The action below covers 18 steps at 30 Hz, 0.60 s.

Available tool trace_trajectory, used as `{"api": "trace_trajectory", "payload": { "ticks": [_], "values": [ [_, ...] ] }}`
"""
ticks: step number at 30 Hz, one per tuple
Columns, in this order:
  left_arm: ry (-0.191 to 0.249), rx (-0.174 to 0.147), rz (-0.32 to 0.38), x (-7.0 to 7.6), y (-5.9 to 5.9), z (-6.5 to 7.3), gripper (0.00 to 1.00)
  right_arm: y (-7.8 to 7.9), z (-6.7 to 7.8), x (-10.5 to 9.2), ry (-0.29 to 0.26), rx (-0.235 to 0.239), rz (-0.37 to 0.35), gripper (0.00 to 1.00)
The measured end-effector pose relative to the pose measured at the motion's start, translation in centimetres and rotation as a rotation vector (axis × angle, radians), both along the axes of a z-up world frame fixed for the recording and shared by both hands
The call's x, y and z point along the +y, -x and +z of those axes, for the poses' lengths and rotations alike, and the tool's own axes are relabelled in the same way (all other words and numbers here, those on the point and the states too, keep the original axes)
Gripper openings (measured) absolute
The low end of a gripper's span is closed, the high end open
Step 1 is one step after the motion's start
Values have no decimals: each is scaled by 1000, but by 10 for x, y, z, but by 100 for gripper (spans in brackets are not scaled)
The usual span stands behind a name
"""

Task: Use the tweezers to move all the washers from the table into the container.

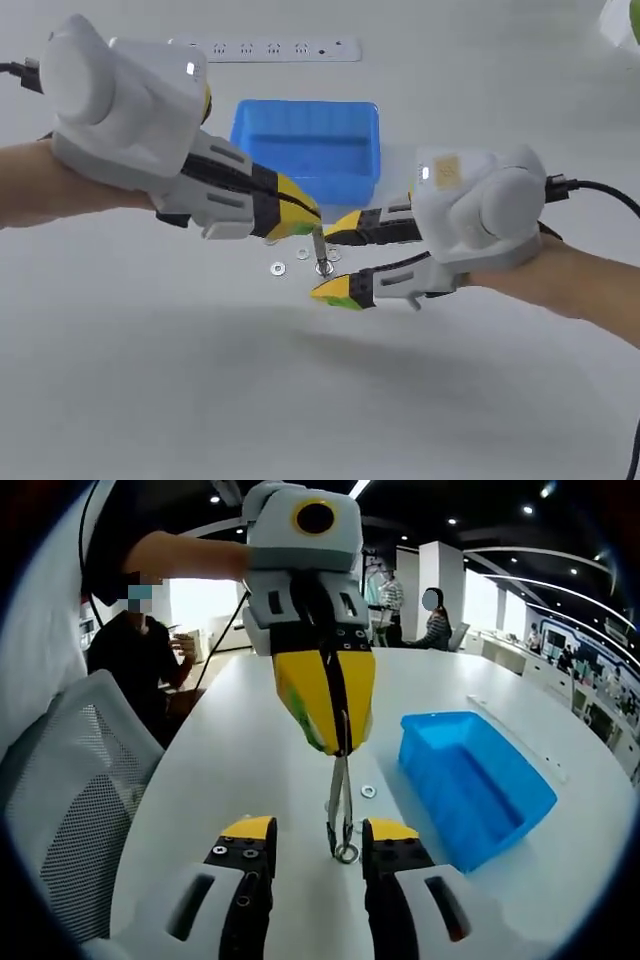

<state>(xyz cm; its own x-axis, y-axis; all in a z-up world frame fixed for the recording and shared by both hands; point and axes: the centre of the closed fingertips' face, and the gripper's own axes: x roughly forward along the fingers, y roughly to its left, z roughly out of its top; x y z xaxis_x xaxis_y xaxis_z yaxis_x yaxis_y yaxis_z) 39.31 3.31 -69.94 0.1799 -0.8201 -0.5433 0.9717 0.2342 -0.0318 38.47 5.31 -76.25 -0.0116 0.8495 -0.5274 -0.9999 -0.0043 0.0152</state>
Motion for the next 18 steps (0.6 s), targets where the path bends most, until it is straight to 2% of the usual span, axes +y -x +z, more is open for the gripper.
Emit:
{"api": "trace_trajectory", "payload": {
  "ticks": [13,15,18],
  "values": [
    [-18,3,-26,-7,6,1,4,-1,-3,3,37,11,28,24],
    [-21,4,-27,-6,6,1,4,-3,-1,4,41,-40,43,16],
    [-24,5,-30,-7,7,1,4,-2,-1,6,40,-2,39,15]
  ]
}}
